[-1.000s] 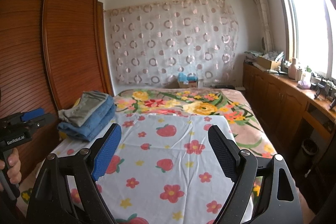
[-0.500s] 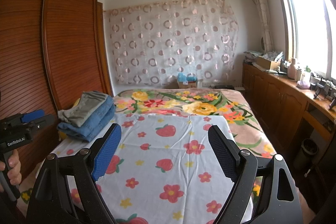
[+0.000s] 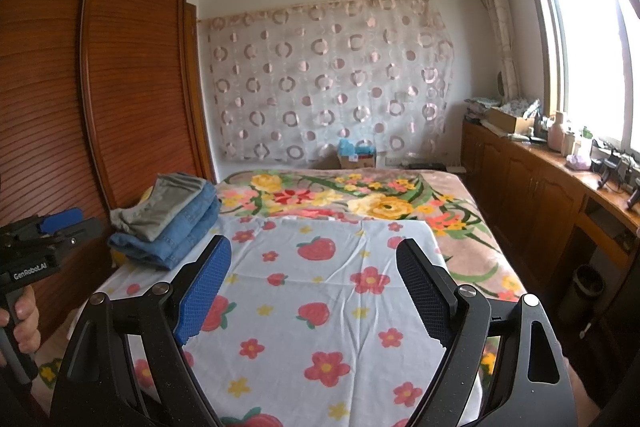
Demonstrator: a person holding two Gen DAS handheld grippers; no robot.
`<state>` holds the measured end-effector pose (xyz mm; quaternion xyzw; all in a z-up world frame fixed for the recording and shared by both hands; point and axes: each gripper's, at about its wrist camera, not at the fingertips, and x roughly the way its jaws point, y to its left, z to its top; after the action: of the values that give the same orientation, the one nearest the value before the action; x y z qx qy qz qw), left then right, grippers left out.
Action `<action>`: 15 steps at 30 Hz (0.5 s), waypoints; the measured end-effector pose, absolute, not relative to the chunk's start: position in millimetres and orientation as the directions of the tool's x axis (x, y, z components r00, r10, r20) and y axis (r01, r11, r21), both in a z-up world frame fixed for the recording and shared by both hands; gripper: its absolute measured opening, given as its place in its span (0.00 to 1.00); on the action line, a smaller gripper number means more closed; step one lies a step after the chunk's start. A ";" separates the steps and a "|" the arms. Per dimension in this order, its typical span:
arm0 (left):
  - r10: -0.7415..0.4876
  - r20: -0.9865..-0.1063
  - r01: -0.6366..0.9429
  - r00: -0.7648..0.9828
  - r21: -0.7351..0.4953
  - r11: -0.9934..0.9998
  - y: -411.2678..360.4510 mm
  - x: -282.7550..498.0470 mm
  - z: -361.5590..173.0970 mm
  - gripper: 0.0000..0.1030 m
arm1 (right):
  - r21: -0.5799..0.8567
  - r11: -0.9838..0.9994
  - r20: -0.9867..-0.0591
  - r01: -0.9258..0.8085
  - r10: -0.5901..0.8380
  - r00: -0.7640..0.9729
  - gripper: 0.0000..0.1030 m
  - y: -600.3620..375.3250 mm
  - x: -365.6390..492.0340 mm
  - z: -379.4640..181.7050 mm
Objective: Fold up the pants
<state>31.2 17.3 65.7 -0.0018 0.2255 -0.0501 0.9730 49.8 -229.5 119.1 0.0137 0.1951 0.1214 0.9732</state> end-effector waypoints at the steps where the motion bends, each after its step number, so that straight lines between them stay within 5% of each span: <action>1: -0.098 -0.439 0.096 0.893 -0.026 0.995 17.2 31.1 65.7 0.56 | 0.073 0.970 -0.377 -0.231 0.241 0.894 0.84 -229.5 49.8 119.1; 15: -0.098 -0.438 0.097 0.894 -0.025 0.995 17.9 30.6 64.8 0.56 | 0.073 0.970 -0.376 -0.231 0.241 0.895 0.84 -228.9 49.2 118.7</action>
<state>30.6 17.9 64.8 -0.0012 0.2252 -0.0500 0.9730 49.2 -228.9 118.7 0.0132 0.1947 0.1211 0.9733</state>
